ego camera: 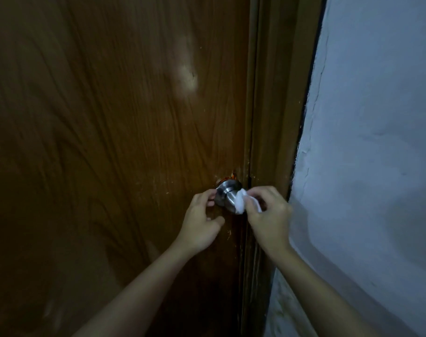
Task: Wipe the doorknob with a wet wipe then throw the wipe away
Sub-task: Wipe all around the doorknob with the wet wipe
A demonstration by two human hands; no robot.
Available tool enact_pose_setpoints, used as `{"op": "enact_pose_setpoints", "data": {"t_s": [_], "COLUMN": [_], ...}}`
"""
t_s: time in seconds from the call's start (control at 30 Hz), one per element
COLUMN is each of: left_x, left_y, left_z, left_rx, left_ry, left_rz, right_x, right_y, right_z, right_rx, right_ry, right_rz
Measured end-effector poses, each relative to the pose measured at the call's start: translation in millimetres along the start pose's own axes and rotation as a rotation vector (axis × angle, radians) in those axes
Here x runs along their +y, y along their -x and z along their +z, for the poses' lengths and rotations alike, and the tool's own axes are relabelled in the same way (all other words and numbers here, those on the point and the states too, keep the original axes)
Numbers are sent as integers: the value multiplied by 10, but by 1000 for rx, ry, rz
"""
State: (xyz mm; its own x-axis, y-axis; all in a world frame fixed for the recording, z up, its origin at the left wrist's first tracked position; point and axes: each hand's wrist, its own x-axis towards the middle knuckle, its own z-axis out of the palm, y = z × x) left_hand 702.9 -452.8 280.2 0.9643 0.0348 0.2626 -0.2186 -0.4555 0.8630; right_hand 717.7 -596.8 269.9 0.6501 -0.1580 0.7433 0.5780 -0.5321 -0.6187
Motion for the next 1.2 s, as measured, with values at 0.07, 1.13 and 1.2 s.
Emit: {"op": "enact_pose_setpoints", "data": {"t_s": [0.07, 1.13, 1.2], "left_x": [10, 247, 293], "left_y": [5, -319, -360], "left_z": [8, 78, 35], "left_rx": [-29, 16, 20], "left_ry": [8, 667, 583], "left_rz": [-2, -721, -681], "right_x": [67, -18, -10], "right_y": [79, -391, -367], "right_z": [79, 7, 49], "right_rx": [-107, -429, -500], "right_ry": [44, -407, -359], "right_rz": [-63, 813, 814]}}
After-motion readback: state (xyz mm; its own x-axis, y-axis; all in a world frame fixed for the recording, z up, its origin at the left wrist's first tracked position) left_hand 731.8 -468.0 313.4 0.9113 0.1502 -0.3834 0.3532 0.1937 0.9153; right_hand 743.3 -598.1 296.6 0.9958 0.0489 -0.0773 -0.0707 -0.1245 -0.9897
